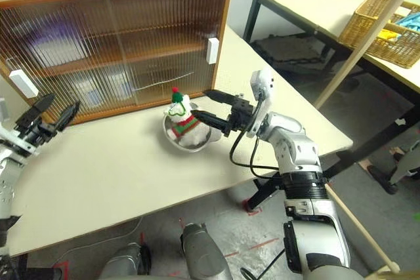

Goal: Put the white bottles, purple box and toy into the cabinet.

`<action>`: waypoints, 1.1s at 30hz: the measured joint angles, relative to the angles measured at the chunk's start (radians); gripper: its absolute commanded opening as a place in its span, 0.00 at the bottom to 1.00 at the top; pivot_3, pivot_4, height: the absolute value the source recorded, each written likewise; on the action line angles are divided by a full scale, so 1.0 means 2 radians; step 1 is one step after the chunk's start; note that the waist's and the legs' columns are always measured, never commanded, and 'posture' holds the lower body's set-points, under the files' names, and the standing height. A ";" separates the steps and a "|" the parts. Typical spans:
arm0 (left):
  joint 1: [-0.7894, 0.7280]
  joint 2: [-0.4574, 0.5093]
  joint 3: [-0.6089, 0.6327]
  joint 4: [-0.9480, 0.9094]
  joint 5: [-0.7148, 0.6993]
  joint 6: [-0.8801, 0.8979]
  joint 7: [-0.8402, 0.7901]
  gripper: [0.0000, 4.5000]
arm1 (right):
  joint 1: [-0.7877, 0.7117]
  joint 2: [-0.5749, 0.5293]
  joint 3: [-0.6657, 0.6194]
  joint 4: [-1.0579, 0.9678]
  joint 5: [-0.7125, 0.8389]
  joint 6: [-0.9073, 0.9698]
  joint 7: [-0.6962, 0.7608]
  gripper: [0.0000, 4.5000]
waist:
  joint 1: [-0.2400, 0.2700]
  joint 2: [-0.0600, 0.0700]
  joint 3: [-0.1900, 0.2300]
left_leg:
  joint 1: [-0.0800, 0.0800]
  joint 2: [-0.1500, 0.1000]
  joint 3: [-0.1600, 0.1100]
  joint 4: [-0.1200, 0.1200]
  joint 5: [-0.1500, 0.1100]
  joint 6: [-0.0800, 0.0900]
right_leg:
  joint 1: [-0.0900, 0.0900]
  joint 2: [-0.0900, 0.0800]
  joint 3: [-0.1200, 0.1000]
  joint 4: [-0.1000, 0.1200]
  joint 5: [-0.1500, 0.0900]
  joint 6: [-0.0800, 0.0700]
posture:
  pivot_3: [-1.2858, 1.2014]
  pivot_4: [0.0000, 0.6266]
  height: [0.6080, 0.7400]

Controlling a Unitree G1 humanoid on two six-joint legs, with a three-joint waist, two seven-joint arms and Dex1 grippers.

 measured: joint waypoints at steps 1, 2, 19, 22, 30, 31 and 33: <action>0.006 0.007 0.002 -0.006 -0.009 0.001 -0.015 1.00 | -0.004 -0.001 -0.003 0.011 -0.006 -0.004 -0.009 0.70 | 0.001 0.000 0.000 | 0.000 0.000 0.000 0.000 0.000 0.000 | 0.000 0.000 -0.001 0.000 0.000 -0.001 | 0.42 0.13 1.00; 0.018 0.015 0.010 -0.015 -0.020 0.001 -0.036 1.00 | -0.014 0.000 -0.006 0.026 -0.012 -0.011 -0.022 0.60 | 0.001 0.000 0.000 | 0.000 0.001 0.000 -0.001 0.000 0.000 | -0.001 0.000 -0.001 0.000 -0.001 -0.001 | 0.42 0.13 1.00; 0.104 0.033 0.047 -0.065 -0.091 0.038 -0.114 1.00 | -0.137 0.001 -0.041 0.200 -0.093 -0.135 -0.160 0.01 | 0.006 0.001 -0.001 | 0.000 0.004 -0.001 -0.002 0.000 0.001 | -0.001 0.001 -0.001 0.001 -0.001 -0.002 | 0.43 0.13 1.00; 0.105 0.033 0.053 -0.061 -0.079 0.014 -0.121 1.00 | -0.157 0.005 -0.041 0.223 -0.098 -0.147 -0.173 0.01 | 0.006 0.001 -0.001 | 0.000 0.004 -0.001 -0.002 0.000 0.001 | -0.001 0.001 -0.001 0.002 -0.001 -0.002 | 0.43 0.13 1.00; 0.134 0.024 0.038 -0.043 -0.045 -0.047 -0.175 1.00 | -0.198 0.022 -0.041 0.284 -0.114 -0.163 -0.192 0.01 | 0.008 0.001 -0.001 | 0.001 0.005 -0.001 -0.003 -0.001 0.001 | -0.002 0.001 -0.001 0.002 -0.002 -0.003 | 0.44 0.13 1.00; 0.134 0.023 0.036 -0.043 -0.041 -0.053 -0.176 1.00 | -0.202 0.024 -0.041 0.289 -0.116 -0.164 -0.193 0.01 | 0.010 0.001 -0.001 | 0.001 0.005 -0.001 -0.003 -0.001 0.001 | -0.002 0.001 -0.001 0.002 -0.002 -0.003 | 0.44 0.13 1.00; 0.133 0.021 0.036 -0.043 -0.038 -0.063 -0.176 1.00 | -0.210 0.025 -0.041 0.303 -0.122 -0.164 -0.194 0.01 | 0.012 0.001 -0.001 | 0.001 0.005 -0.001 -0.003 -0.001 0.001 | -0.002 0.001 -0.001 0.002 -0.002 -0.003 | 0.44 0.13 1.00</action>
